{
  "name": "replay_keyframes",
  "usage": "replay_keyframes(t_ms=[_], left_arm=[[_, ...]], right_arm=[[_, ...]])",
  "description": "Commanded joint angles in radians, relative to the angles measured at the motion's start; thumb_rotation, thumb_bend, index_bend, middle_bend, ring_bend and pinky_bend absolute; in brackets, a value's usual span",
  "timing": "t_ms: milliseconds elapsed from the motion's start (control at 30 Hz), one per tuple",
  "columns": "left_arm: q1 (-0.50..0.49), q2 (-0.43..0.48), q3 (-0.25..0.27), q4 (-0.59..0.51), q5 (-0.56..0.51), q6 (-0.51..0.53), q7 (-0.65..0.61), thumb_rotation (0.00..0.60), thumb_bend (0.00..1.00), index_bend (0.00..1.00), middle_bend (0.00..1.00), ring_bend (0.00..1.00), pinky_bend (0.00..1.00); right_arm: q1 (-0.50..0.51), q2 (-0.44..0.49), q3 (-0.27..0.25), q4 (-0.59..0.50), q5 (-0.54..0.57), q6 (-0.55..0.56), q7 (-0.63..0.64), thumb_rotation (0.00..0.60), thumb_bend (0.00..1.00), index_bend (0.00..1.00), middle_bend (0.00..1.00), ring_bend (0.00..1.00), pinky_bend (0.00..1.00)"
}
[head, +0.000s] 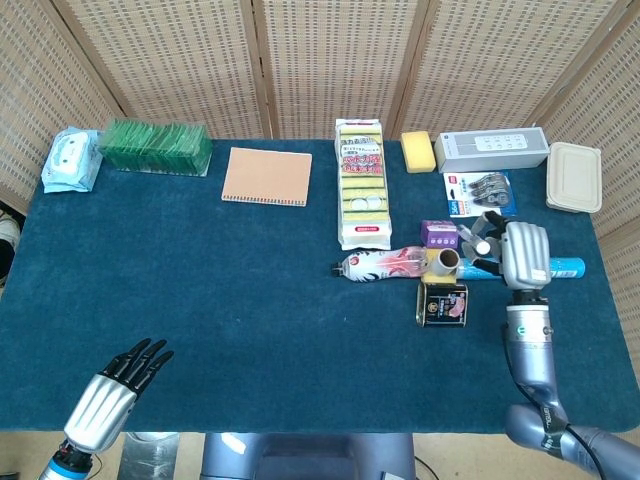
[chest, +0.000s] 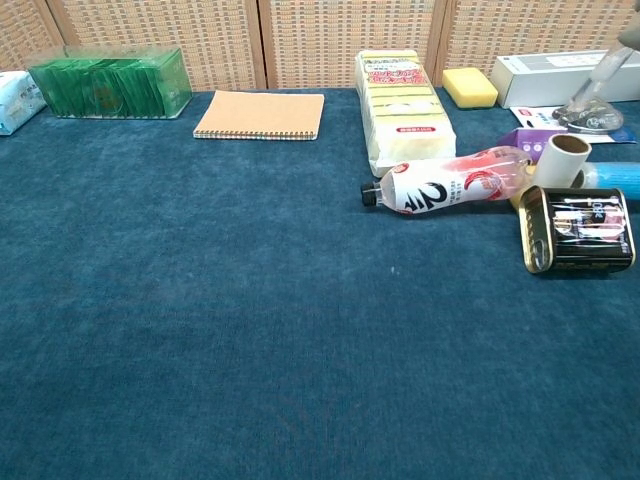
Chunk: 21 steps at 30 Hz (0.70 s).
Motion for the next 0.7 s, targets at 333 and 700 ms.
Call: replay_keyframes(t_ms=[333,700], left_arm=[[0.001,0.002,-0.001,-0.001,0.002,0.004,-0.001,0.6,0.29,0.12,0.14,0.13,0.32],[0.004,0.003,-0.002,-0.001,0.005,0.012,-0.003,0.6,0.29,0.12,0.14,0.12,0.32]], right_arm=[[-0.001,0.038,0.008,-0.044,0.016,-0.007,0.012,0.6,0.41,0.81,0.98,1.0,0.93],[-0.028,0.125,0.003,-0.183,-0.035,0.036,0.012,0.6,0.42,0.81,0.99,1.0,0.94]])
